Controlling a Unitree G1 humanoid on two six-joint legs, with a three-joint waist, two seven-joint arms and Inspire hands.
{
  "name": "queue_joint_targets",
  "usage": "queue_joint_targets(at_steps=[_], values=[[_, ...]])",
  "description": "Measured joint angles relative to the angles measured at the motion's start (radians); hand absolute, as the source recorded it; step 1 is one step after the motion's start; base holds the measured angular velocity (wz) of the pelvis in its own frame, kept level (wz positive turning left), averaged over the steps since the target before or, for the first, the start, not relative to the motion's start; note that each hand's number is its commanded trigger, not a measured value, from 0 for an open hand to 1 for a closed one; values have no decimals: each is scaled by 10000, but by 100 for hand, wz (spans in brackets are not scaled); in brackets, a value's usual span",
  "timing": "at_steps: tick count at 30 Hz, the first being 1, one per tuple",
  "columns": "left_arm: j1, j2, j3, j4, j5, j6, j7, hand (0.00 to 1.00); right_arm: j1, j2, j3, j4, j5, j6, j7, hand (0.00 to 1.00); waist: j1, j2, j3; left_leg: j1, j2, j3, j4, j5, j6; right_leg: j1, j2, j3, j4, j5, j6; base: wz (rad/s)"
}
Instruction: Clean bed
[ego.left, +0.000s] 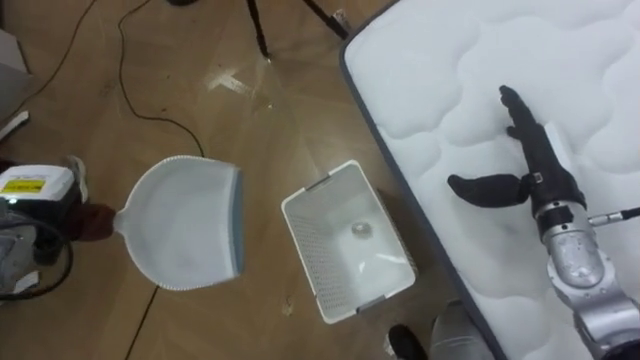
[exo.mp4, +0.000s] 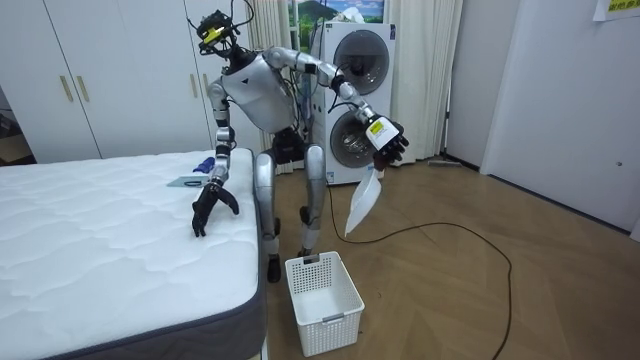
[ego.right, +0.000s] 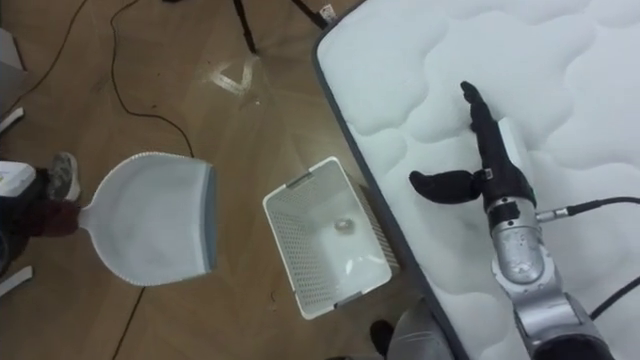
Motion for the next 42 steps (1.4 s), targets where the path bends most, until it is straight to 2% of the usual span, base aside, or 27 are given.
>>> queue_joint_targets(at_steps=[1,2,4,7,9,11,14,18,20,21,24,25,27,28,29,30,31,32,33,34,35,36,37,38,39,40,42], values=[[83,2,38,-67,5,-38,18,100,75,3,3,1,23,41,14,0,101,-81,-38,46,38,-76,27,-11,-14,78,89,74,-72,48,3,-56],[271,-1,110,-162,6,-110,77,100,298,1,13,26,158,108,52,0,385,-250,-128,182,119,-160,26,-68,-103,237,249,253,-250,137,-3,-67],[752,-54,439,-262,14,-255,242,100,529,10,27,31,354,276,77,0,573,-356,-184,506,275,-275,-18,-175,-186,611,523,427,-643,310,2,-63],[1328,-211,1089,-551,228,-252,399,100,890,-10,-47,203,667,619,94,0,734,-652,-305,959,283,-366,-153,-215,-202,1036,594,535,-896,403,17,-31],[1472,-361,1492,-978,255,-181,423,100,1099,-1,-240,202,780,852,81,0,755,-750,-316,1106,324,-380,-154,-265,-186,1307,623,502,-1047,442,61,-5],[1655,-579,1954,-1919,437,-210,425,100,1451,31,-497,198,646,965,84,0,925,-871,-329,1403,409,-412,-303,-287,-174,1645,756,490,-1425,598,108,-10],[1777,-594,2185,-2900,397,-334,433,100,1931,43,-656,-29,792,1220,55,0,948,-1064,-345,1784,460,-506,-468,-308,-163,2148,874,492,-1852,773,189,-11],[1983,-643,2439,-3984,422,-461,431,100,2626,99,-1126,-421,845,1381,-46,0,973,-1235,-438,2214,618,-491,-735,-313,-153,2771,1093,629,-2660,1180,261,-20],[2111,-726,2647,-4582,368,-535,432,100,2764,134,-1272,-521,874,1389,-226,0,978,-1417,-488,2489,722,-187,-776,-387,-64,2979,1123,607,-2861,1333,283,-41],[2239,-750,2761,-4797,349,-539,432,100,2785,139,-1272,-623,874,1418,-232,0,1016,-1451,-486,2574,757,-60,-796,-432,-59,3007,1121,535,-2902,1378,274,-68],[2433,-1279,3178,-5351,373,-561,424,100,2941,155,-1304,-1112,832,1586,-239,0,1411,-1549,-490,3013,1043,864,-857,-657,-40,3073,1027,-539,-3096,1751,87,-103],[2525,-1494,3369,-5528,381,-568,424,100,2908,233,-1301,-1146,819,1594,-236,0,1578,-1582,-495,3184,1163,1306,-874,-750,-30,3088,950,-1167,-3224,1960,-59,-124],[2797,-1532,3551,-5953,363,-598,425,100,2971,430,-1288,-1301,780,1622,-236,0,1747,-1617,-495,3489,1385,2168,-1127,-799,-39,3209,897,-2004,-3701,2423,-263,-126],[2858,-1532,3584,-6089,362,-602,426,100,2991,457,-1288,-1326,800,1678,-237,0,1792,-1619,-497,3541,1454,2410,-1194,-817,-28,3265,894,-2222,-3839,2567,-300,-115],[3066,-1581,3759,-6383,299,-621,425,100,2992,511,-1289,-1358,869,1800,-251,0,1940,-1626,-492,3636,1613,3043,-1353,-841,-13,3319,781,-2840,-3554,2537,-180,-93],[3175,-1645,3836,-6513,212,-637,425,100,3015,523,-1294,-1358,906,1825,-273,0,1976,-1635,-497,3761,1635,3295,-1434,-842,-16,3362,605,-3141,-3114,2324,-44,-108],[3339,-1828,3992,-6702,63,-669,425,100,3044,525,-1319,-1358,900,1825,-363,0,2011,-1638,-500,4055,1611,3732,-1656,-829,-34,3697,77,-3695,-2401,1821,110,-99],[3408,-1905,4069,-6787,-172,-676,425,100,3039,533,-1316,-1368,896,1796,-465,0,2076,-1665,-517,4292,1580,4190,-1760,-825,-41,4150,-546,-4170,-1934,1489,290,-101],[3419,-1910,4090,-6792,-311,-675,425,100,3036,533,-1299,-1385,901,1789,-500,0,2107,-1695,-532,4345,1576,4409,-1769,-825,-40,4372,-792,-4378,-1851,1408,362,-103],[3462,-1916,4159,-6843,-561,-600,425,100,3033,531,-1216,-1426,957,1763,-547,0,2273,-1761,-545,4440,1577,4834,-1690,-830,-44,4802,-1161,-4623,-1934,1374,443,-114],[3511,-1933,4242,-6949,-769,-516,419,100,3062,540,-1139,-1483,1097,1763,-545,0,2409,-1915,-485,4502,1587,5046,-1592,-831,-47,4881,-1222,-4628,-2465,1410,610,-119],[3602,-1969,4325,-7068,-786,-497,413,100,3091,537,-1113,-1515,1109,1763,-532,0,2517,-1968,-493,4483,1596,4847,-1539,-826,-55,4892,-1148,-4636,-2701,1408,613,-139],[3779,-2060,4492,-7267,-767,-501,410,100,3081,538,-1108,-1588,1100,1763,-517,0,2690,-2001,-495,4376,1581,3823,-1444,-809,-121,4988,-946,-4399,-3280,1456,689,-128],[3787,-2116,4543,-7281,-752,-495,387,100,3031,538,-1104,-1633,1097,1762,-431,0,2705,-1989,-502,4322,1605,3251,-1326,-829,-211,5184,-772,-4308,-3828,1535,782,-133],[3788,-2230,4544,-7284,-756,-444,369,100,2985,532,-1113,-1637,1114,1763,-287,0,2605,-1930,-548,4335,1697,3259,-1315,-873,-289,5323,-661,-4310,-4121,1692,831,-79],[3786,-2278,4543,-7295,-774,-413,367,100,2986,554,-1111,-1638,1151,1763,-238,0,2529,-1903,-557,4349,1750,3297,-1309,-889,-321,5351,-597,-4345,-4216,1765,811,-54],[3800,-2406,4543,-7435,-792,-373,367,100,3061,589,-1109,-1773,1226,1783,-129,0,2332,-1995,-529,4423,1827,3589,-1343,-868,-373,5181,-498,-4174,-4249,1872,735,-44]])
